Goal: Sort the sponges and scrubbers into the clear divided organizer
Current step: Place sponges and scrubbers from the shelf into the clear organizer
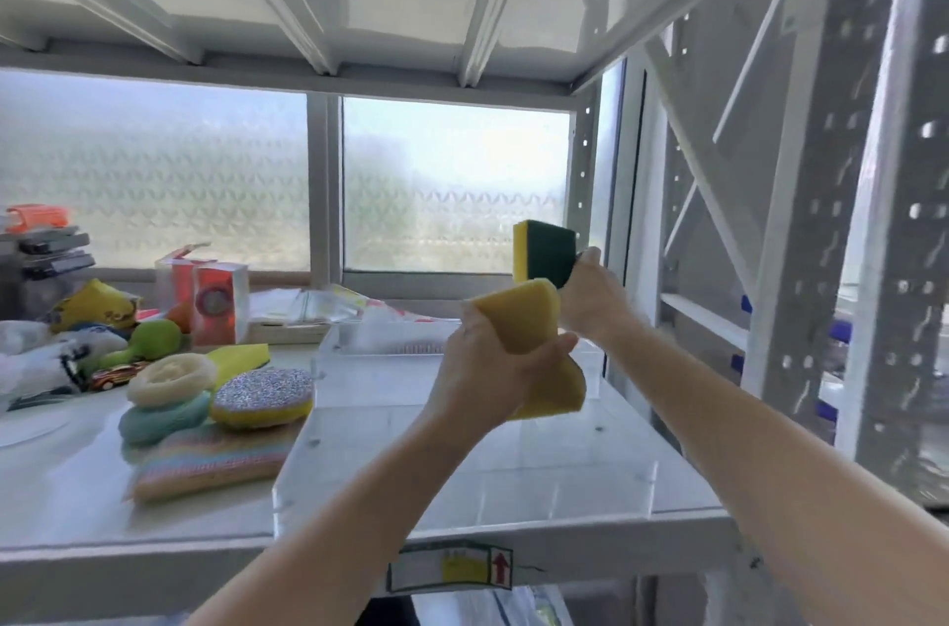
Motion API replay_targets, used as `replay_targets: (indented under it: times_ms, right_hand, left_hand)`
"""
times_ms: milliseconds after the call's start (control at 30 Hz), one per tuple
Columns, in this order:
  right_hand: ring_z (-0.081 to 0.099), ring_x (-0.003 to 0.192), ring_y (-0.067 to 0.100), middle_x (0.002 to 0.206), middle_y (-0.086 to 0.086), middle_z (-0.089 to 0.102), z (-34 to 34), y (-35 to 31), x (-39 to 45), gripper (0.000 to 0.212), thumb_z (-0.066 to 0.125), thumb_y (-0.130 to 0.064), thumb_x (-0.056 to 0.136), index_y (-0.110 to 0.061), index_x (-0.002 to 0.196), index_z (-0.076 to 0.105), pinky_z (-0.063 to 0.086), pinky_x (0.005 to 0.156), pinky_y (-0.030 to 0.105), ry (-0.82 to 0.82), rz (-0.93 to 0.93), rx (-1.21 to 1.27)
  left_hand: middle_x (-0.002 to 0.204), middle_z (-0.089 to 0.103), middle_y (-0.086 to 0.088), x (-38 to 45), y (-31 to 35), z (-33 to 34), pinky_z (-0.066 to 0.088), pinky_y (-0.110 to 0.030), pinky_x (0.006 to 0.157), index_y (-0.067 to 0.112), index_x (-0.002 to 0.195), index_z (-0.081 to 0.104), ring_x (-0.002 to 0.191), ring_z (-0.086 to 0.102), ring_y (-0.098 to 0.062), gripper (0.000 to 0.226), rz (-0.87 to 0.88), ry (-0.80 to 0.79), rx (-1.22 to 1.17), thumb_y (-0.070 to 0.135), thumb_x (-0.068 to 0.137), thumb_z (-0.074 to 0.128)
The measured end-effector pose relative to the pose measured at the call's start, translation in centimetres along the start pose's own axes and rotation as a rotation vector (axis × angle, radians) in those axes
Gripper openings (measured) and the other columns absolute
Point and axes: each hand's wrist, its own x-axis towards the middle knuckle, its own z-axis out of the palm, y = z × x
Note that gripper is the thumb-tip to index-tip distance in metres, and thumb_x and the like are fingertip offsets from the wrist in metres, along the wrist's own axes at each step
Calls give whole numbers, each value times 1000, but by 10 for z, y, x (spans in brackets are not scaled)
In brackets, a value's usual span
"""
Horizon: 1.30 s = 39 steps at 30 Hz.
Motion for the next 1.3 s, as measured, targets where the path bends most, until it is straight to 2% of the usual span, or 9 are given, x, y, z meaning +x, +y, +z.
replay_targets:
  times_ms: [167, 267, 433, 533, 667, 833, 933, 1100, 1300]
  right_hand:
    - [62, 85, 22, 91, 4, 62, 7, 9, 11, 69, 73, -61, 64, -13, 108, 50, 50, 69, 31, -231, 2, 70]
    - [55, 69, 12, 77, 1, 60, 3, 15, 16, 40, 74, -50, 70, -17, 83, 57, 45, 61, 21, -347, 63, 152]
    - [45, 56, 7, 64, -3, 47, -1, 17, 24, 43, 70, -55, 73, -18, 69, 48, 33, 45, 15, -377, 111, 61]
    - [47, 58, 8, 67, -2, 49, 0, 15, 22, 54, 72, -64, 63, -16, 75, 50, 35, 47, 19, -353, 120, -11]
    - [59, 75, 16, 87, 2, 60, 6, 15, 20, 110, 67, -83, 34, -9, 113, 48, 51, 66, 31, -323, 23, -82]
    - [53, 117, 28, 133, 8, 52, -2, 18, 16, 120, 70, -65, 64, -23, 152, -1, 44, 90, 36, -284, -45, -87]
    - [52, 119, 29, 136, 8, 51, -6, 19, 18, 112, 69, -66, 66, -30, 150, 4, 43, 94, 37, -281, -110, -138]
    - [62, 95, 24, 105, 3, 63, -4, 15, 22, 95, 68, -73, 58, -25, 131, 30, 52, 84, 39, -262, -172, -262]
    - [57, 91, 23, 106, 6, 58, -1, 17, 31, 81, 72, -62, 64, -15, 121, 40, 49, 80, 35, -198, -175, -265]
  left_hand:
    - [91, 48, 11, -12, 1, 28, 50, -36, 78, 24, 110, 28, 92, 55, -17, 64, -36, -83, -3, 46, 72, 74]
    - [96, 48, 10, -15, -1, 34, 52, -41, 84, 24, 121, 26, 95, 56, -18, 62, -33, -91, -20, 39, 79, 69]
    - [99, 54, 1, -20, 5, 35, 49, -34, 68, 24, 131, 21, 84, 60, -25, 62, 186, 41, 360, 32, 83, 59]
    - [107, 51, -7, -25, 9, 43, 41, -31, 64, 20, 126, 29, 84, 62, -31, 54, 308, 27, 596, 22, 79, 56]
    - [115, 43, -15, -25, 11, 60, 43, -29, 60, 14, 123, 34, 76, 61, -30, 50, 357, -18, 765, 15, 79, 56]
    - [120, 38, -17, -18, 10, 76, 39, -28, 54, 9, 122, 32, 53, 37, -20, 50, 346, 0, 920, 12, 80, 59]
    - [118, 44, -17, -15, 7, 85, 29, -25, 43, 7, 118, 37, 47, 25, -15, 49, 359, 56, 959, 13, 77, 64]
    - [125, 38, -15, -15, 8, 85, 36, -27, 51, 7, 125, 31, 74, 48, -23, 54, 329, -43, 874, 16, 80, 58]
    - [129, 44, -3, -7, 17, 56, 47, -34, 77, 18, 135, 30, 109, 54, -27, 65, 196, -336, 521, 33, 79, 60]
